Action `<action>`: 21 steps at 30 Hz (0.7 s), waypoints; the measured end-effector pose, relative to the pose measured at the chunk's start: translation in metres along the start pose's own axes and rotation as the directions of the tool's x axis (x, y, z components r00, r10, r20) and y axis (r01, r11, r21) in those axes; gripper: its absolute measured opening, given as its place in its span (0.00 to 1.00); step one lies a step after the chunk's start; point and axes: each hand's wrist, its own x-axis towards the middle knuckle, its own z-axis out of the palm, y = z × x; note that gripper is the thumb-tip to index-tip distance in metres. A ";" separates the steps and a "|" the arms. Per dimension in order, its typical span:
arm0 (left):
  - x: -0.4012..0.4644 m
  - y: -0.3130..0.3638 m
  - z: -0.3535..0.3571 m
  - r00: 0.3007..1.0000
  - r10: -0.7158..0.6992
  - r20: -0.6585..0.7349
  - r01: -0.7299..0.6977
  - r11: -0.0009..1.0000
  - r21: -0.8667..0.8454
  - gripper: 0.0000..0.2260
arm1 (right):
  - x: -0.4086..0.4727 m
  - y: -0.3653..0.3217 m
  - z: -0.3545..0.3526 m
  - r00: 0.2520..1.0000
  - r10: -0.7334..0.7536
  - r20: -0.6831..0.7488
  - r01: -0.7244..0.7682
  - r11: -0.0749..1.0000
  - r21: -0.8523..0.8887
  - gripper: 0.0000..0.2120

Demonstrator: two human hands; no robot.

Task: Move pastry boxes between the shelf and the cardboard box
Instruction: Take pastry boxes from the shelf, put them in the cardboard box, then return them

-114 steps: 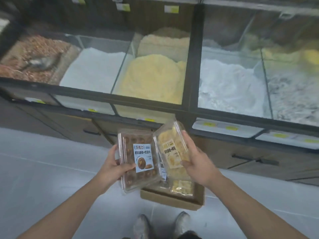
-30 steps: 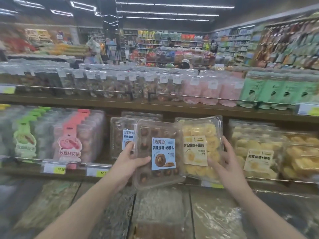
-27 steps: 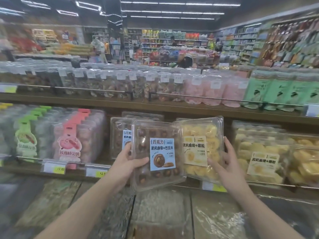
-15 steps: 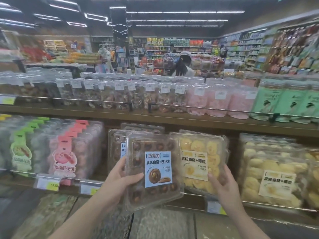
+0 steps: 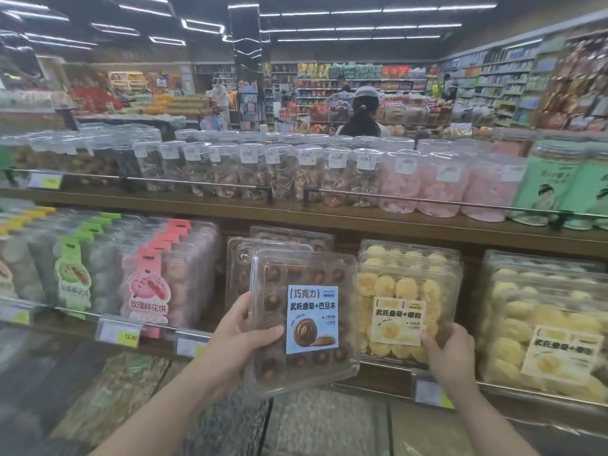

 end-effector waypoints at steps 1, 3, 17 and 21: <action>-0.001 0.000 0.000 1.000 0.002 -0.004 -0.002 1.000 -0.003 0.23 | 0.001 0.000 -0.003 1.000 -0.003 0.012 0.003 1.000 -0.010 0.30; -0.003 0.001 0.002 1.000 0.004 -0.008 -0.004 1.000 -0.009 0.24 | -0.002 -0.002 -0.007 1.000 0.002 0.031 -0.001 1.000 -0.020 0.33; -0.014 0.006 0.008 1.000 0.000 -0.030 0.000 1.000 -0.003 0.24 | -0.014 -0.038 -0.025 0.999 -0.039 0.023 0.041 0.992 -0.120 0.43; -0.013 0.006 0.010 1.000 0.005 -0.018 -0.005 1.000 -0.001 0.24 | -0.028 -0.057 -0.019 0.962 -0.272 -0.033 0.248 0.917 -0.313 0.40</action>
